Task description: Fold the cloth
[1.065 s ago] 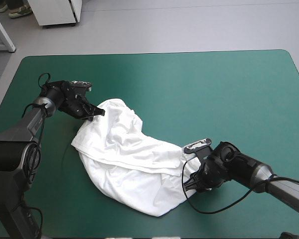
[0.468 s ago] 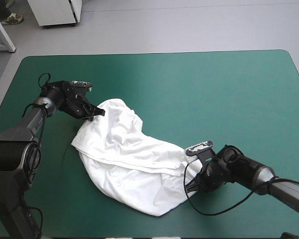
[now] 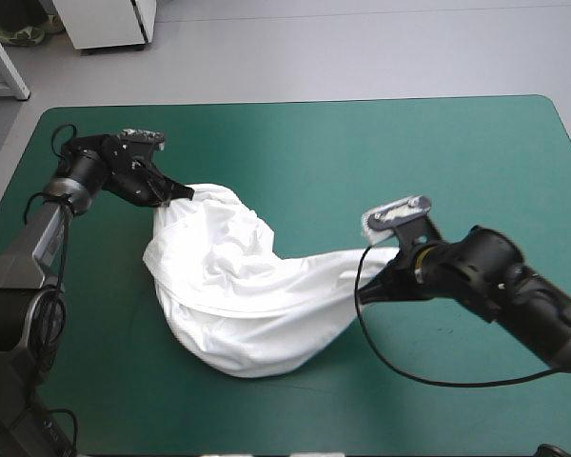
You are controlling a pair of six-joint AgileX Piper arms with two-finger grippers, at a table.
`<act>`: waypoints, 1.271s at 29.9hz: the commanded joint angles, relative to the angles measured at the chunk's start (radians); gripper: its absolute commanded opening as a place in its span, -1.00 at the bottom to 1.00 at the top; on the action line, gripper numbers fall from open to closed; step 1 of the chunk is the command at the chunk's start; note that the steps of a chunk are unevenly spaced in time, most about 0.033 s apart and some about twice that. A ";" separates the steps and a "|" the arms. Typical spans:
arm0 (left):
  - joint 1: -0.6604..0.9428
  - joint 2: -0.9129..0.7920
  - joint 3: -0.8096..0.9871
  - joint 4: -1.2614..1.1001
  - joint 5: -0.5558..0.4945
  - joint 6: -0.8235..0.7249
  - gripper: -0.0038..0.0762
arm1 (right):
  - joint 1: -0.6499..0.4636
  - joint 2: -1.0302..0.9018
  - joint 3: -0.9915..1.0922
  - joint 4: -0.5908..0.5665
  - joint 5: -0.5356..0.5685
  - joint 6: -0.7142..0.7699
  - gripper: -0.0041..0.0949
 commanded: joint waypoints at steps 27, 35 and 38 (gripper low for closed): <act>-0.003 -0.708 -0.619 0.248 0.262 -0.060 -0.93 | -0.001 -0.151 -1.051 -0.437 0.004 -0.145 -0.95; -0.003 -0.688 -0.505 0.105 0.290 -0.054 -0.93 | -0.001 -0.041 -1.022 -0.304 0.004 -0.190 -0.95; -0.003 -0.680 -0.387 0.012 0.272 -0.017 -0.93 | -0.001 0.008 -0.971 -0.303 0.019 -0.190 -0.95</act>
